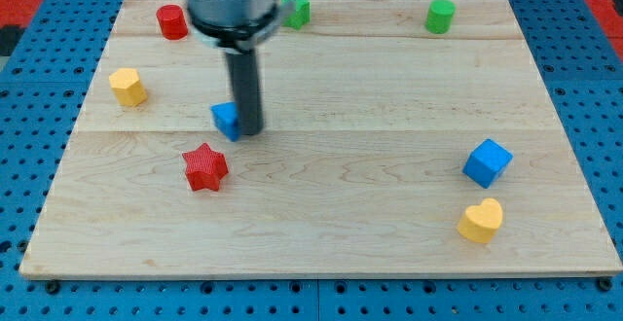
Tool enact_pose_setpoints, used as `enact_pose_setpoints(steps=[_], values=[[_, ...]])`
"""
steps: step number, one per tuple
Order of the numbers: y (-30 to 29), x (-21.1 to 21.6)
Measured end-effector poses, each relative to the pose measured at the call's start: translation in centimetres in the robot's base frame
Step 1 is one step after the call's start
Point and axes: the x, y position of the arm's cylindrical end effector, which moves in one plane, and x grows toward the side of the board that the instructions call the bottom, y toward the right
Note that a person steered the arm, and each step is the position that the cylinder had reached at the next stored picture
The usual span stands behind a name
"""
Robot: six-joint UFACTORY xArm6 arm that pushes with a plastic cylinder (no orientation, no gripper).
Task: Place the red star to the bottom center side
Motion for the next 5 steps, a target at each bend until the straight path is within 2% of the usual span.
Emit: enact_pose_setpoints(steps=[1, 2, 3, 4, 5], values=[[-5.8, 0.0], [-7.9, 1.1], [-7.3, 2.9], [0.5, 3.1], [2.5, 4.7]])
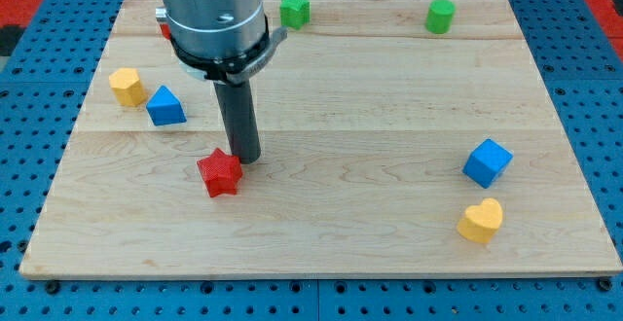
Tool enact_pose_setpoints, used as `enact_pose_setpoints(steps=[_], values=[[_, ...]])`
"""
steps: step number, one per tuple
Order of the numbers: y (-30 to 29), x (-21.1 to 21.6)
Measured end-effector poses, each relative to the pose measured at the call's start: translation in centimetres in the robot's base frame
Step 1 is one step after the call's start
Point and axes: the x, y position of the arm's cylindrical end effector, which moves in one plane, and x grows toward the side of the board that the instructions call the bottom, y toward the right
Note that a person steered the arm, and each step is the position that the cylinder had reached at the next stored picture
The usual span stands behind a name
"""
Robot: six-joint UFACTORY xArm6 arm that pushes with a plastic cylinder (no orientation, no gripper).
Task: Place the red star to the bottom center side
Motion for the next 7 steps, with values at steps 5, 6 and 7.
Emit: enact_pose_setpoints(steps=[5, 6, 7], values=[[1.3, 2.2], [2.3, -0.7], [4.2, -0.8]])
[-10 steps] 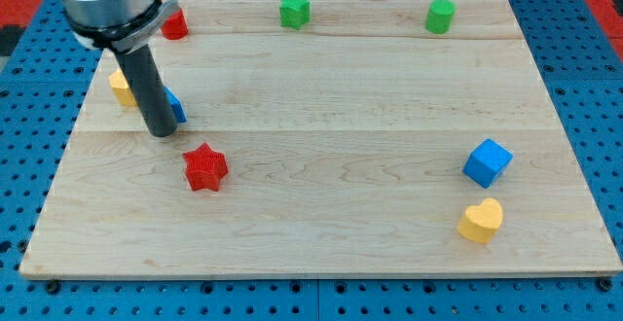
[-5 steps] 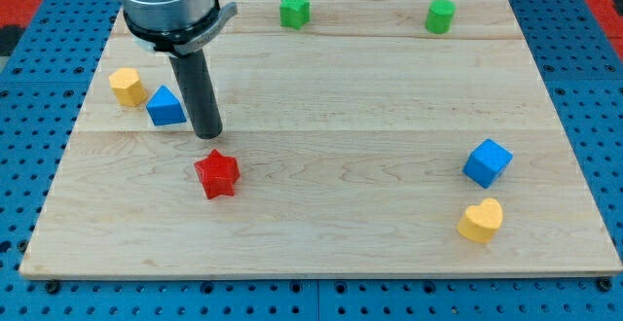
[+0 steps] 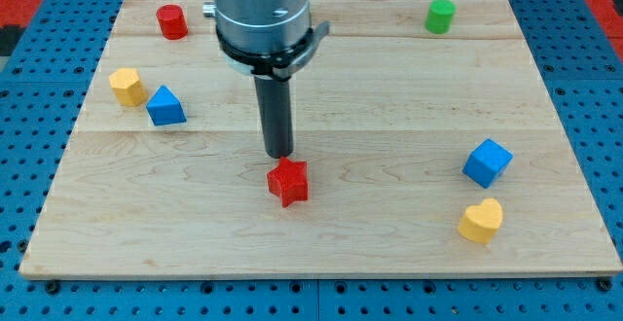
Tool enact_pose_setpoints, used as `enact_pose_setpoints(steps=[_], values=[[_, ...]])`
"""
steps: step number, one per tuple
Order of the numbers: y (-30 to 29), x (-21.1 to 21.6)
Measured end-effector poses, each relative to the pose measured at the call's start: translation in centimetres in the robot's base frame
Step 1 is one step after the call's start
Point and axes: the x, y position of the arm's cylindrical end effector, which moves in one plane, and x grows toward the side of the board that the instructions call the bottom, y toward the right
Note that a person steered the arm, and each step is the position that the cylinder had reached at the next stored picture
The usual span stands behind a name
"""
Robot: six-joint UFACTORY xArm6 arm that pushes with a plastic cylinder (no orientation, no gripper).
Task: Place the red star to the bottom center side
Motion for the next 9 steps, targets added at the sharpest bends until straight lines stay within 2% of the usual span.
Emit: enact_pose_setpoints(steps=[2, 5, 8, 9], values=[[0.1, 7.1], [0.2, 6.0], [4.5, 5.9], [4.5, 3.8]])
